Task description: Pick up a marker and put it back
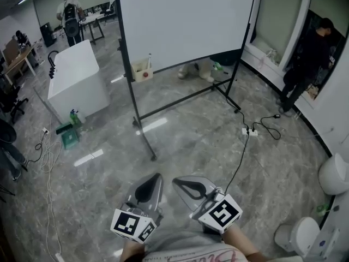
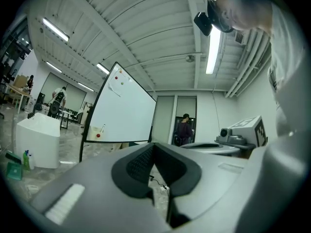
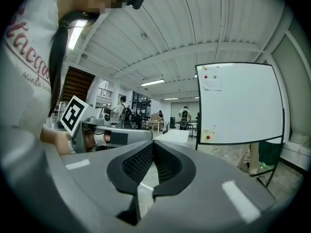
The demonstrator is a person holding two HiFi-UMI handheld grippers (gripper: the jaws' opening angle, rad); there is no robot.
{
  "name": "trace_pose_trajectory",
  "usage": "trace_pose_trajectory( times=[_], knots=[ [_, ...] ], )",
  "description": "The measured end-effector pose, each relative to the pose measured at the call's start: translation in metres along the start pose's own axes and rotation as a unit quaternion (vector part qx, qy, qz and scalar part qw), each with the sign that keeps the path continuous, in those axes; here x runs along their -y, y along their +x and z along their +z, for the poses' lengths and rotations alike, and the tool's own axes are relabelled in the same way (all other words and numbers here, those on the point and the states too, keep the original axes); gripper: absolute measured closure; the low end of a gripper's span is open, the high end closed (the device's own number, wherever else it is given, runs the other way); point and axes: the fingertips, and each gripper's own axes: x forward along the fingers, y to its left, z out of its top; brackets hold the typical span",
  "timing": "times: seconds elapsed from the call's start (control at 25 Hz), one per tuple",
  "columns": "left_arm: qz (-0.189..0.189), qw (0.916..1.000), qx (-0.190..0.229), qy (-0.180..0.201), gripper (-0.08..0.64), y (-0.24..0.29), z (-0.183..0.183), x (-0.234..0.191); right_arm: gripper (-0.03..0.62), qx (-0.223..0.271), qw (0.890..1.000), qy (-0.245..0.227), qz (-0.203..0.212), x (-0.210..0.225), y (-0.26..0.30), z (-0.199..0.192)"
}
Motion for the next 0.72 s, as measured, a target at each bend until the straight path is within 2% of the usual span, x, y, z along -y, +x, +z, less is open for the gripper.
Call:
trace_pose_trajectory(
  times=[0.32,0.52,0.72],
  knots=[
    [-0.03,0.9994,0.013,0.006,0.561,0.075,0.024,-0.074,0.591,0.005,1.0,-0.007,-0.007,0.07,0.08,0.015],
    [-0.042,0.999,0.01,0.01,0.561,0.112,0.032,-0.116,0.591,0.059,0.998,-0.019,-0.014,0.106,0.123,0.041],
    [-0.041,0.9992,0.004,0.005,0.561,0.138,0.031,-0.149,0.591,0.053,0.998,-0.004,-0.026,0.139,0.153,0.035]
  ],
)
